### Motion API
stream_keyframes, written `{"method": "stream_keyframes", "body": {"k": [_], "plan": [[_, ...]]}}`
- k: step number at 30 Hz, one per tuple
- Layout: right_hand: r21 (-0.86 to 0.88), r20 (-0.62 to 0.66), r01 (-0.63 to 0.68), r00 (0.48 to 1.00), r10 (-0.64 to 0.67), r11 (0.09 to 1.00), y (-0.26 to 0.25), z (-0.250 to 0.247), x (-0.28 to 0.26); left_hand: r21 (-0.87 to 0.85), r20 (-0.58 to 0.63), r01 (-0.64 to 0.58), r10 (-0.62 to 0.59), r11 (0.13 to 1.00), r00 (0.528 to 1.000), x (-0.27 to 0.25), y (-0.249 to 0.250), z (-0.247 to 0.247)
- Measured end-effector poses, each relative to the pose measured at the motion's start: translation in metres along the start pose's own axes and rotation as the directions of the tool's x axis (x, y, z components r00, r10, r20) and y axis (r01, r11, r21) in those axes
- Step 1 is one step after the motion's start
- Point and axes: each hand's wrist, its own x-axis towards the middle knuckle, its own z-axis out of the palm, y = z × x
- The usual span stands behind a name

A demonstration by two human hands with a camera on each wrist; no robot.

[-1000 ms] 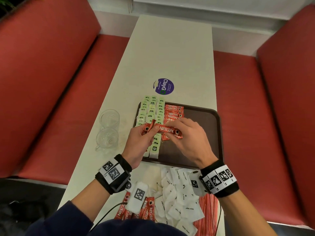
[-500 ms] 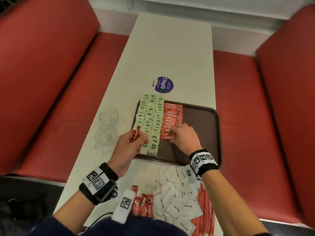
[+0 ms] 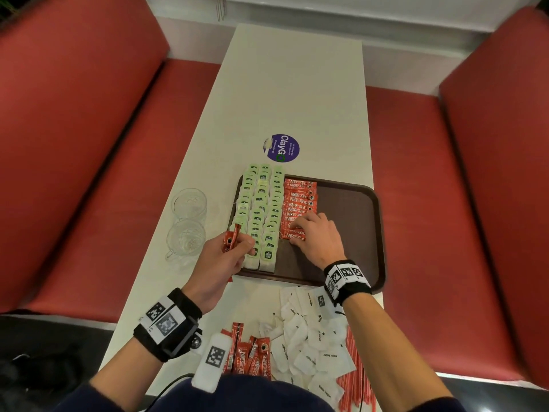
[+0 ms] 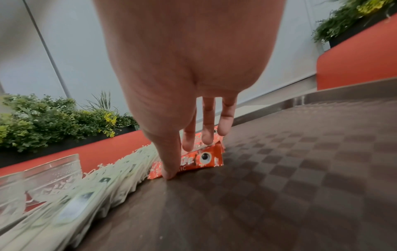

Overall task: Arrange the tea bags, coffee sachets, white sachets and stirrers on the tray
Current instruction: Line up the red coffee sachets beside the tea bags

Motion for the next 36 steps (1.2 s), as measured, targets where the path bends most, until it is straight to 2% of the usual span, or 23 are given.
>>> {"method": "stream_keyframes", "body": {"k": [7,12,14,16,18,20,21,24,26,29,31,35,36], "plan": [[0.025,-0.025,-0.012,1.000,0.013,1.000,-0.002,0.001,0.003,-0.021,0.032,0.018,-0.017,1.000,0.999,0.001,0.005,0.001],[0.026,-0.033,0.002,0.999,-0.001,1.000,-0.001,-0.005,0.001,-0.178,0.101,0.128,-0.111,0.976,0.989,-0.002,0.010,0.002],[0.070,-0.070,0.000,0.998,0.004,0.998,-0.005,-0.019,0.000,-0.227,0.141,0.148,-0.118,0.963,0.983,-0.003,0.013,0.000],[0.194,-0.134,0.027,0.991,-0.001,0.981,-0.015,-0.040,-0.004,-0.192,0.193,0.145,-0.108,0.971,0.975,-0.005,0.017,-0.002],[0.425,-0.166,0.087,0.986,-0.018,0.901,-0.034,-0.068,-0.012,-0.104,0.264,0.114,-0.083,0.988,0.961,-0.005,0.022,-0.004],[0.626,-0.085,0.091,0.995,-0.048,0.775,-0.056,-0.099,-0.023,0.016,0.333,0.056,-0.058,0.998,0.941,-0.006,0.026,-0.004],[0.671,-0.045,0.093,0.995,-0.085,0.736,-0.065,-0.110,-0.029,0.067,0.362,0.023,-0.046,0.997,0.931,-0.007,0.029,-0.003],[0.693,-0.014,0.137,0.984,-0.177,0.708,-0.072,-0.127,-0.041,0.168,0.408,-0.058,-0.016,0.984,0.913,-0.008,0.036,0.002],[0.732,-0.028,0.127,0.987,-0.156,0.669,-0.067,-0.130,-0.047,0.199,0.398,-0.078,-0.008,0.977,0.918,-0.010,0.040,0.003],[0.844,-0.072,0.093,0.996,-0.060,0.529,-0.058,-0.131,-0.060,0.159,0.349,-0.077,0.017,0.984,0.937,-0.009,0.041,-0.004],[0.874,-0.070,0.070,0.997,-0.019,0.480,-0.053,-0.128,-0.070,0.147,0.310,-0.106,0.056,0.983,0.949,-0.010,0.039,-0.008],[0.938,-0.020,0.033,0.999,-0.041,0.346,-0.047,-0.121,-0.093,0.060,0.246,-0.113,0.095,0.992,0.964,-0.012,0.036,-0.008],[0.937,-0.025,0.039,0.999,-0.045,0.347,-0.045,-0.120,-0.097,0.030,0.226,-0.108,0.098,0.994,0.969,-0.011,0.036,-0.008]]}}
